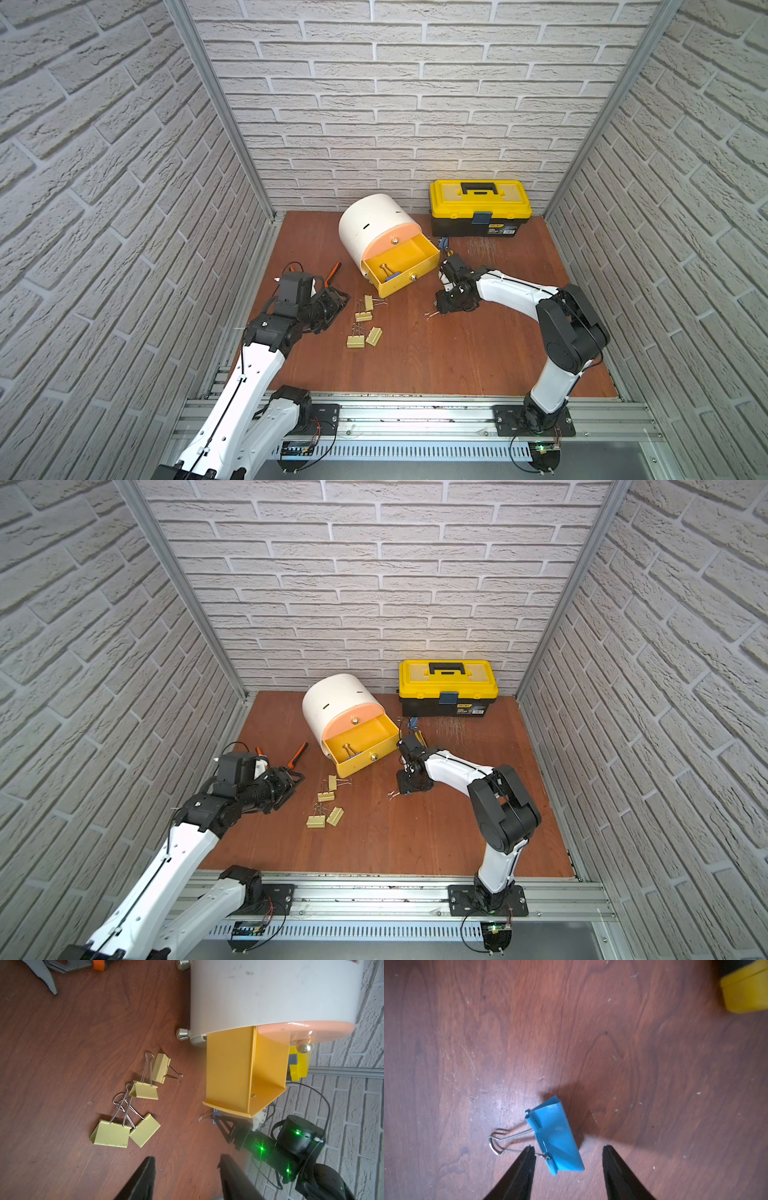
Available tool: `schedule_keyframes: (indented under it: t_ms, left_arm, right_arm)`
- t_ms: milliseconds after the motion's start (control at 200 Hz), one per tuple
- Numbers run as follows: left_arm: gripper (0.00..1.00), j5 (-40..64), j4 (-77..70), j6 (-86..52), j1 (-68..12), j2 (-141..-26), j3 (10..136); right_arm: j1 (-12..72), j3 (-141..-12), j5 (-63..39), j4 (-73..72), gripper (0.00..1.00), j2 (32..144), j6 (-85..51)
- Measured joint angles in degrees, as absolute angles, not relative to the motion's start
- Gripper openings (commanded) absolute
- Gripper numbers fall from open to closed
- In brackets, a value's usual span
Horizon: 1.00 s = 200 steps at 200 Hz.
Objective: Put the binder clips in the drawer according to color
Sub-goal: Pick up the binder clip at the center of the board.
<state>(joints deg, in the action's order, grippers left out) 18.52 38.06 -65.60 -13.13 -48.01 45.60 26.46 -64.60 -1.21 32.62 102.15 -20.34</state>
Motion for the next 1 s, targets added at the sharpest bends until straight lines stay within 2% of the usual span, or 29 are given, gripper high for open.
schedule_keyframes:
  t_ms: [480,1000]
  left_arm:
    - [0.55,18.4,38.1,-65.6,-13.1,-48.4,45.6]
    - [0.55,17.6,38.2,-65.6,-13.1,-49.8,47.1]
  right_arm:
    - [26.5,-65.0,-2.3,30.6,0.39,104.5,-20.1]
    - [26.4,-62.9,-2.7,29.7,0.31,102.0,-19.8]
